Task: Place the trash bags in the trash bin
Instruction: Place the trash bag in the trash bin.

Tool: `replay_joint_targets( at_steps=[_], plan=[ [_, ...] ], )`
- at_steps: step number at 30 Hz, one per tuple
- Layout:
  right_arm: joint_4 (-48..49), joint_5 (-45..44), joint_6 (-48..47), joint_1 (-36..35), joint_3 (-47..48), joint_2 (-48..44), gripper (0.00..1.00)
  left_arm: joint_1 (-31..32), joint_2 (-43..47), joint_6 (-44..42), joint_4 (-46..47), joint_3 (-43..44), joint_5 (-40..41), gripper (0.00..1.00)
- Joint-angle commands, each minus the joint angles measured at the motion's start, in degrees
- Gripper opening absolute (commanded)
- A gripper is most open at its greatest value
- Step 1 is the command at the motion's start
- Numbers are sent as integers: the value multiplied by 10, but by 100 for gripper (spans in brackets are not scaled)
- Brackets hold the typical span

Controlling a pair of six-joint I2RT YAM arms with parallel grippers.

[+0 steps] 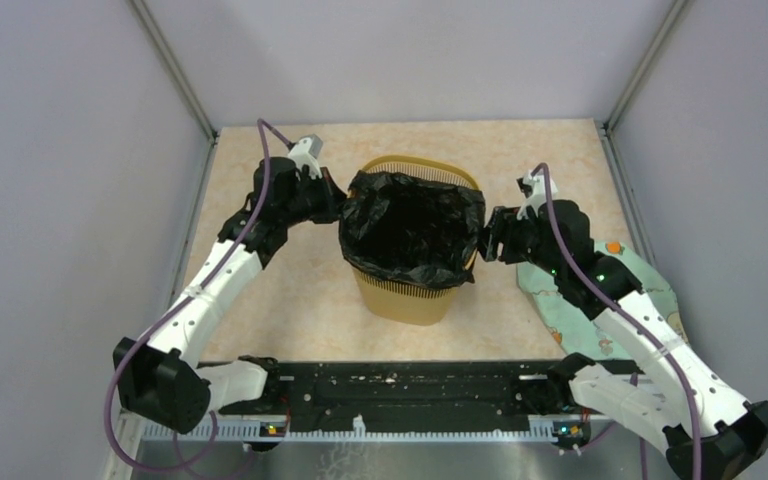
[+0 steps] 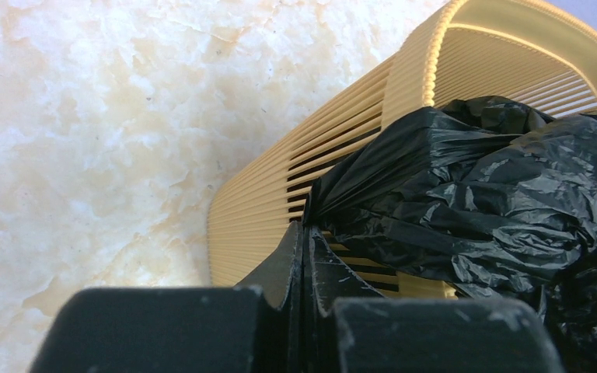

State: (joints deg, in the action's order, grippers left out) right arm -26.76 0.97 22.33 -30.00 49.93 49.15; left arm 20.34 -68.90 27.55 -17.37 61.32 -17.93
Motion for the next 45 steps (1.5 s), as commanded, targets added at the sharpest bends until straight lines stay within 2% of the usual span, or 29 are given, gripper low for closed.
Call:
replay_joint_targets(
  at_steps=[1, 9, 19, 26, 32, 37, 41, 45],
  plan=[
    [-89, -44, -32, -14, 78, -3, 62, 12, -34, -32, -49, 23, -5, 2],
    [-152, -57, -38, -13, 133, 0, 69, 1, -64, -47, -54, 52, -14, 3],
    [-156, -16, -14, -14, 83, -22, 65, -1, -80, -57, -50, 89, -36, 7],
    [-179, -18, -28, -14, 160, -47, 70, -1, -93, -64, -51, 130, -34, 9],
    [-199, -11, -29, -14, 174, -69, 73, -2, -106, -65, -50, 147, -38, 9],
    [-202, 29, -34, -14, 201, -82, 75, -2, -111, -65, -50, 157, -35, 9],
    [-186, 51, -40, -14, 239, -60, 75, -2, -117, -67, -49, 169, -36, 9],
    [-174, 49, -42, -13, 295, 12, 68, -2, -120, -68, -38, 174, -43, 10]
  ],
)
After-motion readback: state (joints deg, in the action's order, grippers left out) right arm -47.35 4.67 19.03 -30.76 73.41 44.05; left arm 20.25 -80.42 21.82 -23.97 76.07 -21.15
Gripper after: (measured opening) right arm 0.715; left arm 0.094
